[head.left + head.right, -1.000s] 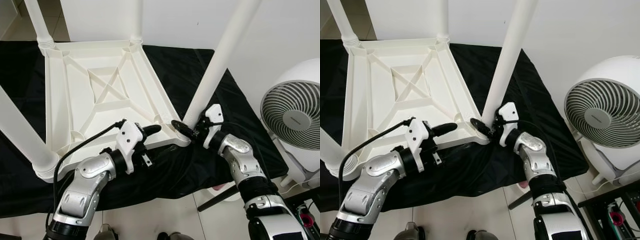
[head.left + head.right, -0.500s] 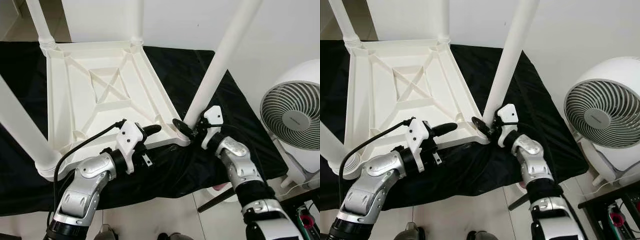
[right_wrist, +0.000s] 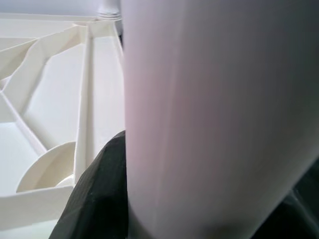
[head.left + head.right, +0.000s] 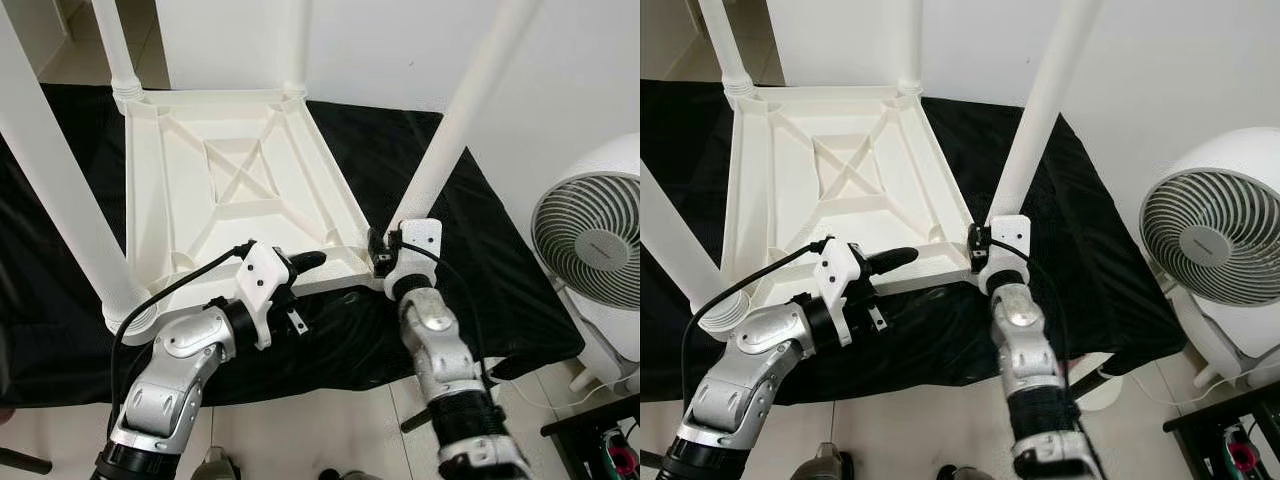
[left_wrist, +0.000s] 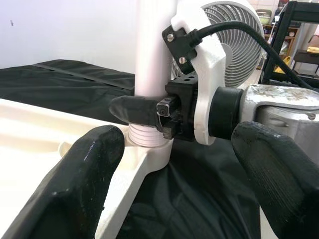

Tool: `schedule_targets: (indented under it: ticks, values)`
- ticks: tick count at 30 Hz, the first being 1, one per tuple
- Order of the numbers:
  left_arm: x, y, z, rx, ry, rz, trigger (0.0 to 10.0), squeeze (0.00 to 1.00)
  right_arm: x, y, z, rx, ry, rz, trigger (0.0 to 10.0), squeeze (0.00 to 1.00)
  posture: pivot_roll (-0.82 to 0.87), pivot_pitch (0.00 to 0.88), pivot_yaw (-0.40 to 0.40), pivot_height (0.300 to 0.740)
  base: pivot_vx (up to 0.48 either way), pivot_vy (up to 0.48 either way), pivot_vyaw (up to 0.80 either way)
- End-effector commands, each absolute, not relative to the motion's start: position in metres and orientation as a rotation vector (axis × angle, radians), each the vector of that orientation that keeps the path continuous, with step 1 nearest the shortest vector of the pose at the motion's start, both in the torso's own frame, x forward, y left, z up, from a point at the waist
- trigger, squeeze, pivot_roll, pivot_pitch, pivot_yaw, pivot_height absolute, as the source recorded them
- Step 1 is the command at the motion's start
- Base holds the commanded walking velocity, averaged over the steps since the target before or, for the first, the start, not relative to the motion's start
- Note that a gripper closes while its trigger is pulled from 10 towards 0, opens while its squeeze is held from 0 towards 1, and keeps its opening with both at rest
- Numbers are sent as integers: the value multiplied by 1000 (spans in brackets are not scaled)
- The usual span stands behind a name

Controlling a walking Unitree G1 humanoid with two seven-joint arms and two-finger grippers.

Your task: Building children table

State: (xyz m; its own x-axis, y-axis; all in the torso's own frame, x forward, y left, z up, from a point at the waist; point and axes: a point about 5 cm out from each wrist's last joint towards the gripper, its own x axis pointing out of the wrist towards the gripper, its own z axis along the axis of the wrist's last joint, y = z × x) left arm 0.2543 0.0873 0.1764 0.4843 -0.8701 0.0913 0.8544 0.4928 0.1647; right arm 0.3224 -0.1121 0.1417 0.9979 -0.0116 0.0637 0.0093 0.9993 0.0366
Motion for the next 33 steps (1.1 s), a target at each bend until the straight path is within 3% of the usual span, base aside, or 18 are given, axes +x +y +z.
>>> schedule_targets:
  ticks: [1,7,8,16,17,20,21,27,33]
  values:
    - [255,85,176,87,-175,-1001,10000,0,317,-118,118,-15,54,-57,10000,0,110,113,-114,740,0,0,0]
    - [254,85,176,83,-174,-997,10000,0,318,-127,124,-17,32,-76,10000,0,110,119,-121,740,0,0,0]
    - [254,85,176,82,-175,-993,10000,0,318,-132,127,-4,19,-82,10000,1000,112,122,-122,740,0,0,0]
    - [255,86,177,81,-178,-985,10000,0,319,-140,135,39,-17,-43,10000,1000,112,126,-122,740,0,0,0]
    - [255,87,178,81,-178,-983,10000,0,318,-141,137,65,-23,28,10000,690,112,129,-120,740,0,0,0]
    - [255,87,178,81,-178,-982,10000,0,317,-141,137,81,-21,63,10000,690,112,129,-120,740,0,0,0]
    - [255,88,178,82,-178,-982,10000,0,315,-141,138,88,-26,136,10000,0,110,131,-116,740,0,0,0]
    - [256,88,178,82,-174,-986,10000,0,310,-148,146,-18,-88,396,10000,0,103,134,-107,740,0,0,0]
    - [257,88,178,86,-174,-993,10000,0,317,-161,158,-83,-130,517,10000,0,107,131,-101,740,0,0,0]
